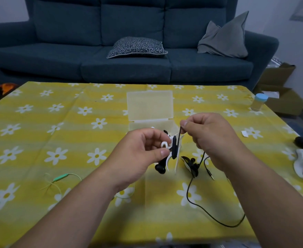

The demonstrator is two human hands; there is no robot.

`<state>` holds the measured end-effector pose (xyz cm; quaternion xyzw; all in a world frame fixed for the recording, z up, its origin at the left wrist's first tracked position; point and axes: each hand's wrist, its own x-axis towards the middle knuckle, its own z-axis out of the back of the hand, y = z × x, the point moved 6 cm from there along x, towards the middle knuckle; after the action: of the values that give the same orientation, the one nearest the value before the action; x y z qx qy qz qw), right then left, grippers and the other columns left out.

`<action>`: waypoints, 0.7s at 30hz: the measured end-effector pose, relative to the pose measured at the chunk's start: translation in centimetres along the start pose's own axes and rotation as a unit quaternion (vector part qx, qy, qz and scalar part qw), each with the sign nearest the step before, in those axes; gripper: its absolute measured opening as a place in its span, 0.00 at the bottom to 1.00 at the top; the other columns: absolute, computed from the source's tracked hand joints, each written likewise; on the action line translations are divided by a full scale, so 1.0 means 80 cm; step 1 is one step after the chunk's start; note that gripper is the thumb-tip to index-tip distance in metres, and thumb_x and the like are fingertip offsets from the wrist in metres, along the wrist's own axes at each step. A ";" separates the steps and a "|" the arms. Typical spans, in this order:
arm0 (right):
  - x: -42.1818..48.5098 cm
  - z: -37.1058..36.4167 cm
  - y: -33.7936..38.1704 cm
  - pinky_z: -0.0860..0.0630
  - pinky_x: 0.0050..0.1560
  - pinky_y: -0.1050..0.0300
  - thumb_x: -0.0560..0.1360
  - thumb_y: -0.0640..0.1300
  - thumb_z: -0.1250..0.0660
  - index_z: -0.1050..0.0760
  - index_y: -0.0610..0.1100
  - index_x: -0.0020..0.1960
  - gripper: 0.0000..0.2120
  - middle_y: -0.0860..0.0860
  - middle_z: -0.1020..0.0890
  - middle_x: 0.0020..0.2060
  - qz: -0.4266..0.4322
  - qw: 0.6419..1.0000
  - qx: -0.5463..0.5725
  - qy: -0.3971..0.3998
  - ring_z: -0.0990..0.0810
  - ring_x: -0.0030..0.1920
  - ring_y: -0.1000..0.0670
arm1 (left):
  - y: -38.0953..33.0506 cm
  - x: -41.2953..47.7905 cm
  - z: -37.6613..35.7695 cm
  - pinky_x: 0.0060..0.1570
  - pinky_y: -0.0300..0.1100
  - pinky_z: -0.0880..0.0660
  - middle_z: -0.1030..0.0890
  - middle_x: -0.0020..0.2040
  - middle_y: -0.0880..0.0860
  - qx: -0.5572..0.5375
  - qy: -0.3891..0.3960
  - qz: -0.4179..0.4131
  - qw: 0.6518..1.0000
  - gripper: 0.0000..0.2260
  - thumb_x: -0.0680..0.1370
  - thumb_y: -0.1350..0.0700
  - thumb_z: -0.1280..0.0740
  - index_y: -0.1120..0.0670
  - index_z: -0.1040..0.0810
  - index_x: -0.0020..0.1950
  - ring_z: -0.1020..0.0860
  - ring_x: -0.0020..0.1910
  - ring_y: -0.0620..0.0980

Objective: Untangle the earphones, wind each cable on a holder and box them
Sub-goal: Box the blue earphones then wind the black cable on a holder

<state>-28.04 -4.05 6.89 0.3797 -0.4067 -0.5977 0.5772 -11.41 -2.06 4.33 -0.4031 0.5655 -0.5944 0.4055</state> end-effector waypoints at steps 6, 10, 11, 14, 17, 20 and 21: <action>0.000 -0.020 -0.020 0.41 0.32 0.58 0.77 0.46 0.32 0.19 0.41 0.36 0.14 0.57 0.33 0.22 -0.053 0.996 -0.030 0.062 0.38 0.25 0.55 | -0.004 -0.002 0.002 0.33 0.38 0.25 0.20 0.39 0.58 -0.098 -0.022 -0.001 0.995 0.08 0.76 0.72 0.34 0.60 0.20 0.48 0.23 0.33 0.49; -0.009 -0.042 -0.027 0.44 0.30 0.58 0.78 0.47 0.35 0.19 0.43 0.36 0.15 0.57 0.33 0.23 -0.072 0.984 -0.070 0.150 0.40 0.27 0.51 | -0.005 0.000 0.015 0.30 0.39 0.25 0.19 0.40 0.60 -0.147 -0.089 -0.005 0.985 0.07 0.76 0.70 0.34 0.59 0.20 0.48 0.21 0.34 0.53; -0.011 -0.046 -0.027 0.43 0.29 0.58 0.79 0.47 0.37 0.18 0.44 0.37 0.15 0.57 0.32 0.23 -0.073 0.980 -0.079 0.169 0.40 0.26 0.52 | -0.004 0.001 0.021 0.31 0.39 0.24 0.19 0.41 0.60 -0.148 -0.116 -0.006 0.982 0.07 0.76 0.69 0.34 0.59 0.20 0.48 0.21 0.35 0.53; -0.020 -0.057 -0.025 0.41 0.27 0.61 0.82 0.46 0.40 0.17 0.44 0.41 0.17 0.54 0.32 0.25 -0.069 0.968 -0.076 0.230 0.39 0.25 0.54 | 0.001 0.002 0.036 0.34 0.39 0.22 0.18 0.40 0.57 -0.123 -0.188 -0.006 0.974 0.07 0.76 0.68 0.33 0.57 0.20 0.48 0.20 0.35 0.50; -0.029 -0.063 -0.017 0.41 0.28 0.61 0.82 0.43 0.40 0.17 0.42 0.44 0.15 0.53 0.33 0.26 -0.054 0.956 -0.058 0.283 0.38 0.26 0.54 | 0.006 0.002 0.048 0.35 0.39 0.22 0.18 0.36 0.52 -0.089 -0.231 -0.005 0.969 0.08 0.76 0.68 0.31 0.55 0.20 0.46 0.21 0.33 0.46; -0.029 -0.059 -0.003 0.40 0.29 0.61 0.81 0.44 0.37 0.16 0.43 0.45 0.12 0.55 0.33 0.25 -0.018 0.958 -0.056 0.280 0.38 0.28 0.53 | 0.008 0.004 0.054 0.37 0.40 0.23 0.18 0.39 0.56 0.007 -0.235 -0.013 0.972 0.08 0.75 0.68 0.30 0.55 0.20 0.46 0.21 0.36 0.47; -0.028 -0.055 0.001 0.40 0.29 0.60 0.80 0.44 0.36 0.16 0.43 0.45 0.11 0.55 0.33 0.25 -0.005 0.962 -0.054 0.266 0.38 0.27 0.53 | 0.006 0.005 0.053 0.38 0.39 0.23 0.17 0.41 0.56 0.046 -0.225 -0.018 0.973 0.08 0.75 0.68 0.30 0.55 0.20 0.47 0.21 0.37 0.47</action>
<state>-23.81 -2.03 5.25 0.4951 -0.2033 -0.4991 0.6815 -7.55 -3.91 4.02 -0.5176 0.4246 -0.5213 0.5292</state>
